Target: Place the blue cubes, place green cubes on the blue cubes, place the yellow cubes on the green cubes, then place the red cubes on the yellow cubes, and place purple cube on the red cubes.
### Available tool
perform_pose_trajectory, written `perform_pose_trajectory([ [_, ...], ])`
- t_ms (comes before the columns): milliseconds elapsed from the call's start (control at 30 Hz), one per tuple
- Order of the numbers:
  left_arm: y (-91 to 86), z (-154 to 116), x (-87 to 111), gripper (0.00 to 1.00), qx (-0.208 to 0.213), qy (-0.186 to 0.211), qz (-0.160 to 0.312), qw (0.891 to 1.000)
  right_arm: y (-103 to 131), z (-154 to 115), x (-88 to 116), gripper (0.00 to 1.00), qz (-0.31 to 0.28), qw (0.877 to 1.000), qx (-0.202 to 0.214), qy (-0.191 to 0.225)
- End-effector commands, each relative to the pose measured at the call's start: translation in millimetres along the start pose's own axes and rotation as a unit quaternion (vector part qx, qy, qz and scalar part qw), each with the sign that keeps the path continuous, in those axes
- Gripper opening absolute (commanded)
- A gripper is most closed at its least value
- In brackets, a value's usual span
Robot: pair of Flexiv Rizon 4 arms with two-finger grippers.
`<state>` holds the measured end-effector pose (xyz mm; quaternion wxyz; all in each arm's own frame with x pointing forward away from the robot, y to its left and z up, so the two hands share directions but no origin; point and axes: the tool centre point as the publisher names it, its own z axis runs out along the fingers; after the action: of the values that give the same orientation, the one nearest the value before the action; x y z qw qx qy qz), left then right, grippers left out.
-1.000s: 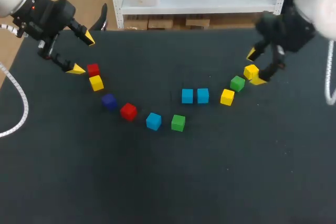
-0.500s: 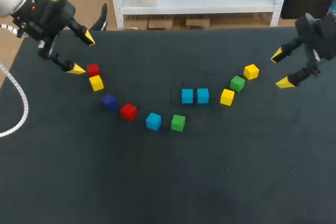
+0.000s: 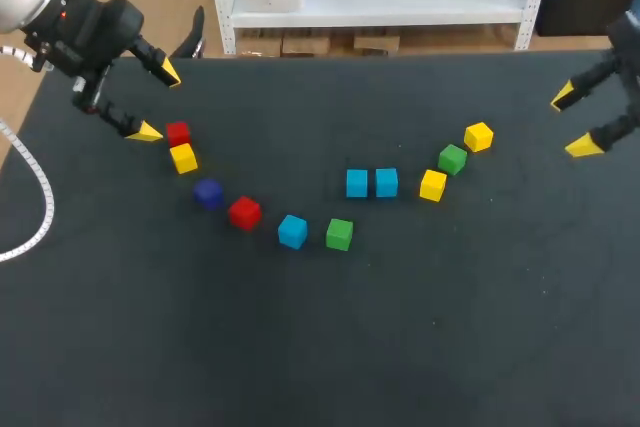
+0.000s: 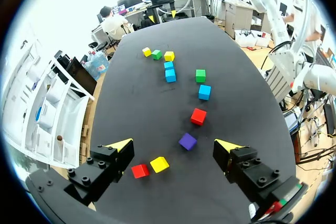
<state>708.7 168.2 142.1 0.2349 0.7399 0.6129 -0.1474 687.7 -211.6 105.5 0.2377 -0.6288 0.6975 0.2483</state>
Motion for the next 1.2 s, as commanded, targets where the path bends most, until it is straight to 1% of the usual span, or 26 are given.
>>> perform_pose_trajectory([
  [33, -0.5, 0.0, 0.8, 1.00, -0.001, -0.001, 0.002, 1.000, -7.6, -5.3, 8.1, 1.00, -0.003, 1.000, -0.016, -0.004],
  [200, -0.5, 0.0, 0.8, 1.00, -0.001, -0.001, 0.002, 1.000, -10.8, -6.0, 20.7, 1.00, -0.004, 1.000, -0.023, -0.007],
  [333, -0.5, 0.0, 0.8, 1.00, -0.001, -0.001, 0.002, 1.000, -13.8, -5.5, 26.7, 1.00, -0.015, 0.999, -0.030, -0.011],
  [500, -0.5, 0.0, 0.8, 1.00, -0.001, -0.001, 0.002, 1.000, -15.5, -9.1, 29.9, 1.00, -0.027, 0.999, -0.039, -0.009],
  [767, -0.5, 0.0, 0.8, 1.00, -0.001, -0.001, 0.002, 1.000, -15.5, -9.1, 29.9, 1.00, -0.027, 0.999, -0.039, -0.009],
  [800, -1.5, 0.2, 1.0, 1.00, -0.001, 0.007, 0.012, 1.000, -15.5, -9.1, 29.9, 1.00, -0.027, 0.999, -0.039, -0.009],
  [867, -3.9, 5.2, -0.9, 1.00, 0.009, 0.038, 0.045, 0.998, -15.5, -9.1, 29.9, 1.00, -0.027, 0.999, -0.039, -0.009],
  [900, -5.4, 8.7, -3.3, 1.00, 0.020, 0.056, 0.064, 0.996, -15.5, -9.1, 29.9, 1.00, -0.027, 0.999, -0.039, -0.009],
  [1000, -10.9, 18.4, -11.9, 1.00, 0.040, 0.085, 0.111, 0.989, -15.5, -9.1, 29.9, 1.00, -0.027, 0.999, -0.039, -0.009],
  [1100, -17.4, 30.9, -17.3, 1.00, 0.060, 0.107, 0.136, 0.983, -15.5, -9.1, 29.9, 1.00, -0.027, 0.999, -0.039, -0.009],
  [1167, -21.1, 39.4, -20.6, 1.00, 0.067, 0.125, 0.142, 0.980, -15.5, -9.1, 29.9, 1.00, -0.027, 0.999, -0.039, -0.009],
  [1200, -23.2, 43.3, -23.1, 1.00, 0.068, 0.125, 0.143, 0.979, -15.5, -9.1, 29.9, 1.00, -0.027, 0.999, -0.039, -0.009],
])
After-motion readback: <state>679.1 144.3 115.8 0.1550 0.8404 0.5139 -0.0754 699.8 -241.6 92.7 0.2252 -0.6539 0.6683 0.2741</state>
